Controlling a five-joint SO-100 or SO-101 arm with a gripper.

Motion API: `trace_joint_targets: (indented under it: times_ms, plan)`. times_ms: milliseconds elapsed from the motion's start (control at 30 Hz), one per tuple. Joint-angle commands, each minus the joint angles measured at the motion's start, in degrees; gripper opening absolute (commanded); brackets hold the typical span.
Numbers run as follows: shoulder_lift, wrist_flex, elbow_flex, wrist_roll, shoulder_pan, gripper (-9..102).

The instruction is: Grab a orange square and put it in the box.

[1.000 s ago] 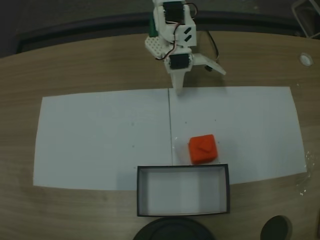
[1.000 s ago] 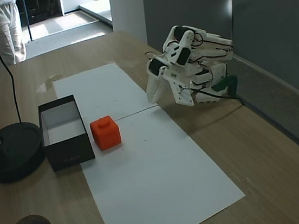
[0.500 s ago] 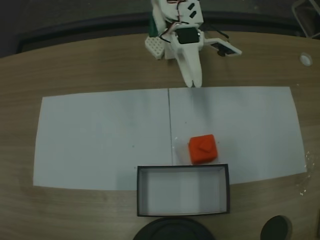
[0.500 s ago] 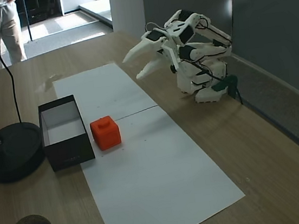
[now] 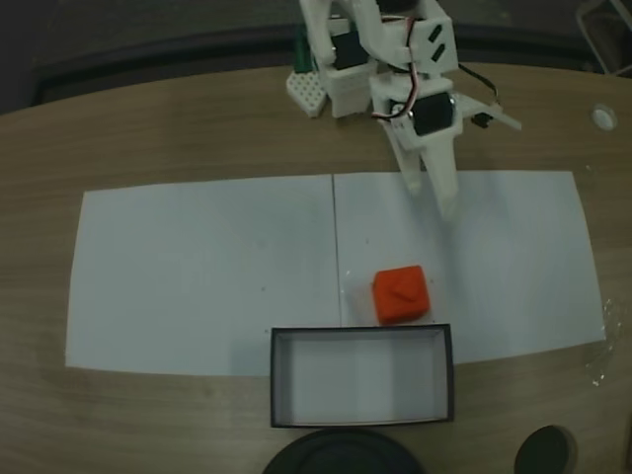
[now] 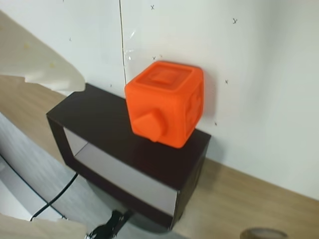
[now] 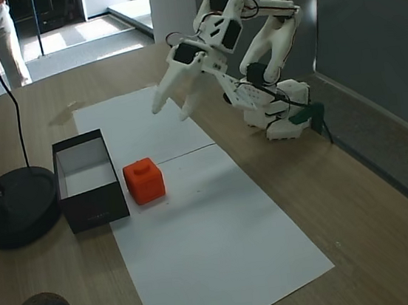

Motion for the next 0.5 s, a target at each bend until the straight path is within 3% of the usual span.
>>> trace_joint_targets:
  times_ms: [0,200,467]
  plan:
    - [-13.3,-0.9,-9.1,1.7,2.2,29]
    - [-26.7,-1.4,-14.0,2.8,6.5,32]
    - [-30.2,-1.7,-15.5,3.3,5.6,32]
